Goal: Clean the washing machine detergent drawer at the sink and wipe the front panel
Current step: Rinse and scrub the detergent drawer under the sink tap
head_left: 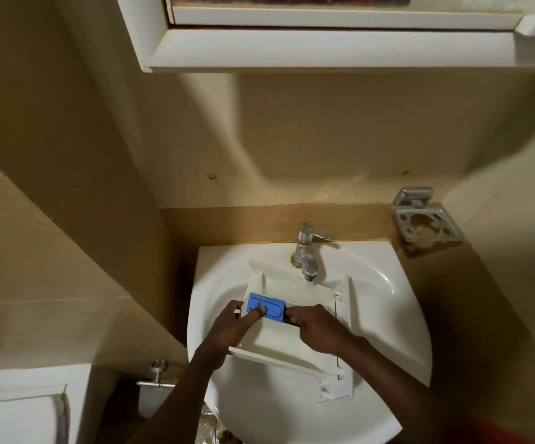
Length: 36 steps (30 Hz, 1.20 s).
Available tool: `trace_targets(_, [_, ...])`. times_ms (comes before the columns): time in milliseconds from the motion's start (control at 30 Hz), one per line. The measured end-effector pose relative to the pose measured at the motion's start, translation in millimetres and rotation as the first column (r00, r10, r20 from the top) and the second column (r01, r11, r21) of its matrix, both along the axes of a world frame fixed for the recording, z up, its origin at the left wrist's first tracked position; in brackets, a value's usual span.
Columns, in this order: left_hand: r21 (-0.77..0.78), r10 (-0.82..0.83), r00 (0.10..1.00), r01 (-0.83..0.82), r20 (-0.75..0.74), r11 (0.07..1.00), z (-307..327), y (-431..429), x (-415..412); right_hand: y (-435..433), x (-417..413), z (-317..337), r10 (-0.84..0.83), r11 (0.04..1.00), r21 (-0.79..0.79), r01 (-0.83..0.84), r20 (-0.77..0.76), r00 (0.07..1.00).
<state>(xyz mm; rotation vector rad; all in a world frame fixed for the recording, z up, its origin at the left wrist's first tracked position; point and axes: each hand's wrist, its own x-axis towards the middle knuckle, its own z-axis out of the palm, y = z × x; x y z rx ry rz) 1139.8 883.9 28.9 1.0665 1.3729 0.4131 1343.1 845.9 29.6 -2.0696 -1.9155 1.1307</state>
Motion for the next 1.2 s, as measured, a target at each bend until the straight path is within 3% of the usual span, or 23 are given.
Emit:
trace_targets(167, [-0.034, 0.054, 0.998, -0.055, -0.01, 0.998, -0.5, -6.8, -5.0, 13.5, 7.8, 12.8, 0.261, 0.944, -0.223, -0.242, 0.062, 0.963])
trace_targets(233, [-0.028, 0.064, 0.998, -0.064, 0.004, 0.998, 1.1, -8.6, -5.5, 16.3, 12.9, 18.8, 0.166, 0.98, -0.12, -0.16, 0.041, 0.985])
trace_targets(333, [-0.035, 0.064, 0.998, -0.063, 0.016, 0.997, 2.2, -7.2, -4.6, 23.0, 35.2, 14.3, -0.199, 0.973, 0.116, 0.2, -0.018, 0.98])
trace_targets(467, [-0.036, 0.07, 0.997, -0.071, -0.022, 0.997, -1.5, -5.1, -2.1, 38.9, 41.4, 8.0, -0.177, 0.983, -0.044, 0.179, 0.049, 0.983])
trace_targets(667, [-0.014, 0.084, 0.996, -0.085, -0.043, 0.996, -3.3, -6.9, -1.5, 50.9, 35.4, 5.1, -0.385, 0.917, -0.226, 0.327, -0.299, 0.873])
trace_targets(733, [0.003, 0.094, 0.994, -0.094, -0.059, 0.996, -3.9, -6.7, -0.4, 47.6, 34.2, 9.9, -0.389, 0.908, -0.32, 0.27, -0.409, 0.825])
trace_targets(900, [0.035, 0.126, 0.989, -0.124, -0.072, 0.992, 3.3, -9.8, 14.3, 49.2, 43.3, 10.0, -0.362, 0.877, -0.468, 0.109, -0.495, 0.79])
trace_targets(1100, [0.082, 0.115, 0.99, -0.108, -0.082, 0.991, 5.2, -9.1, 24.7, 45.6, 63.7, 22.1, -0.242, 0.904, -0.428, 0.022, -0.468, 0.85])
trace_targets(1200, [0.12, 0.104, 0.992, -0.094, -0.076, 0.988, 4.9, -7.9, 28.9, 47.5, 57.4, 23.8, -0.151, 0.934, -0.353, 0.051, -0.263, 0.953])
